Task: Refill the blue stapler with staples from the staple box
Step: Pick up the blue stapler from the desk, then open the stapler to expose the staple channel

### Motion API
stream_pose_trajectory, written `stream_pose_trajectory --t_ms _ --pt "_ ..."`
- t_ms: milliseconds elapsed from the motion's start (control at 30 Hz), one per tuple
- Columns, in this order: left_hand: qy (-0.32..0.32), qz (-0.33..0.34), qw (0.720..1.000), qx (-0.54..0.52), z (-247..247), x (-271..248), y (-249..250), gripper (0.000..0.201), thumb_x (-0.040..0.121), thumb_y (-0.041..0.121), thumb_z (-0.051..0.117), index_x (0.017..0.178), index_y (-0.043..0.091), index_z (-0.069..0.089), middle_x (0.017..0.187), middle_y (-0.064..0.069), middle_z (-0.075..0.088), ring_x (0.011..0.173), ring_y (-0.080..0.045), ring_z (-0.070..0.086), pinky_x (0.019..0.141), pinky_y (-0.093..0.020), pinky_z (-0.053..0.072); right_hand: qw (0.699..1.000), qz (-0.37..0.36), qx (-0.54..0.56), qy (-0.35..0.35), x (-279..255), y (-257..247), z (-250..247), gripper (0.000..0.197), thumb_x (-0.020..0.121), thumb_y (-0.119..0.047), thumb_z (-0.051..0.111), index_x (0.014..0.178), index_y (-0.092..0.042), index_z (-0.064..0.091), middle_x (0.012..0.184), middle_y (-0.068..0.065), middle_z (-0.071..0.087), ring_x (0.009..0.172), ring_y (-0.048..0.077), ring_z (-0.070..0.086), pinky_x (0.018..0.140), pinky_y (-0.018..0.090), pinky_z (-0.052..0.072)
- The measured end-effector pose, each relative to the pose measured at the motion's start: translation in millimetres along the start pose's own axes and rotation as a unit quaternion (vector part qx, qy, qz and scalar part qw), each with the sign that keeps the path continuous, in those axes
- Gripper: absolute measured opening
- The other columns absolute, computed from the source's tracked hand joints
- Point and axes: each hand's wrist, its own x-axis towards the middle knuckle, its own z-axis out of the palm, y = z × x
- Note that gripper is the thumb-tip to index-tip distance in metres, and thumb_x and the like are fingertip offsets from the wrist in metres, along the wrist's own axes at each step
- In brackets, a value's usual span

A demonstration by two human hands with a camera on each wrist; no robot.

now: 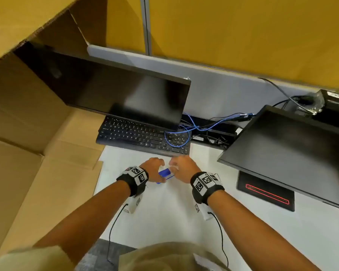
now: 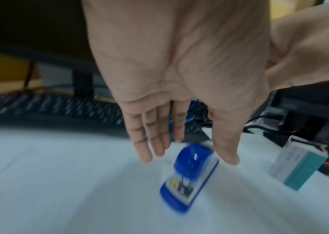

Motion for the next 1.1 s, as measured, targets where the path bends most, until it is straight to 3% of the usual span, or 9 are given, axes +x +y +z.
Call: stream_pose_trajectory --t_ms 67,133,333,500,567,700,867,1000,1100 --pt "-0.009 0.006 1.000 -0.013 6.3 -0.2 -1.7 0.069 0.070 0.036 0.078 0.128 0.011 0.052 0.129 -0.010 0.057 0.119 -0.028 0.052 0.100 -0.038 0.046 0.998 -0.010 -0.051 -0.018 6.0 -3.5 14.1 0.020 0.086 -0.011 0.050 0.099 -0.010 0.064 0.103 0.014 0.068 0.096 0.035 0.062 0.077 0.037 0.051" --pt "-0.006 0.002 0.999 -0.035 19.6 -0.9 -4.0 0.057 0.069 0.027 0.080 0.118 0.009 0.057 0.119 -0.012 0.061 0.109 -0.029 0.058 0.092 -0.036 0.048 0.994 -0.029 -0.094 -0.041 8.2 -8.7 30.9 0.021 0.084 -0.007 0.052 0.102 -0.008 0.062 0.106 0.014 0.067 0.101 0.034 0.059 0.083 0.040 0.048" --pt "0.083 0.000 0.989 -0.119 38.5 5.7 -23.3 0.027 0.075 0.014 0.073 0.099 0.007 0.064 0.103 -0.014 0.064 0.094 -0.030 0.063 0.075 -0.030 0.045 0.980 -0.063 -0.189 -0.010 23.3 -4.6 63.9 0.023 0.087 -0.009 0.052 0.108 -0.012 0.061 0.104 0.010 0.069 0.104 0.032 0.056 0.091 0.044 0.040" --pt "0.126 0.047 0.982 -0.130 43.6 9.5 -44.5 0.021 0.080 0.010 0.070 0.101 0.010 0.070 0.101 -0.011 0.067 0.092 -0.027 0.062 0.077 -0.029 0.046 0.997 -0.017 0.047 0.056 13.3 10.8 60.3 0.026 0.083 -0.008 0.062 0.109 -0.015 0.062 0.100 0.007 0.068 0.091 0.024 0.061 0.082 0.029 0.047" --pt "0.130 0.072 0.984 -0.100 42.7 11.0 -52.7 0.020 0.081 0.009 0.068 0.100 0.010 0.070 0.101 -0.011 0.067 0.093 -0.026 0.061 0.076 -0.026 0.043 0.982 0.013 0.168 0.088 -2.8 16.3 54.5 0.025 0.086 -0.011 0.065 0.109 -0.019 0.060 0.100 0.001 0.067 0.088 0.016 0.061 0.080 0.021 0.047" --pt "0.112 0.120 0.984 -0.072 37.6 11.6 -65.7 0.027 0.082 0.010 0.067 0.108 0.013 0.071 0.106 -0.006 0.067 0.096 -0.021 0.061 0.084 -0.027 0.050 0.937 0.041 0.319 0.135 -39.4 21.8 57.4 0.030 0.084 -0.007 0.069 0.101 -0.027 0.054 0.107 -0.002 0.067 0.099 0.015 0.066 0.086 0.025 0.054" --pt "0.096 0.138 0.985 -0.044 34.7 12.8 -65.6 0.027 0.081 0.008 0.066 0.108 0.012 0.070 0.108 -0.005 0.066 0.099 -0.021 0.060 0.090 -0.032 0.052 0.898 0.117 0.376 0.198 -70.7 32.2 66.7 0.032 0.073 0.009 0.071 0.085 -0.015 0.053 0.100 0.007 0.070 0.094 0.013 0.068 0.082 0.021 0.055" --pt "0.102 0.122 0.987 -0.033 37.4 10.2 -64.6 0.025 0.081 0.011 0.066 0.105 0.013 0.070 0.105 -0.004 0.066 0.096 -0.020 0.060 0.087 -0.029 0.052 0.943 0.099 0.260 0.182 -79.5 48.3 63.7 0.023 0.079 -0.012 0.075 0.087 -0.020 0.055 0.090 -0.002 0.068 0.081 0.013 0.065 0.073 0.014 0.053" --pt "0.105 0.113 0.988 -0.021 41.5 3.8 -63.0 0.024 0.081 0.014 0.066 0.105 0.015 0.071 0.105 -0.003 0.068 0.095 -0.020 0.061 0.085 -0.027 0.051 0.968 0.063 0.188 0.156 -79.4 60.4 59.7 0.015 0.084 -0.026 0.071 0.089 -0.023 0.058 0.083 -0.005 0.064 0.077 0.010 0.061 0.069 0.017 0.051"
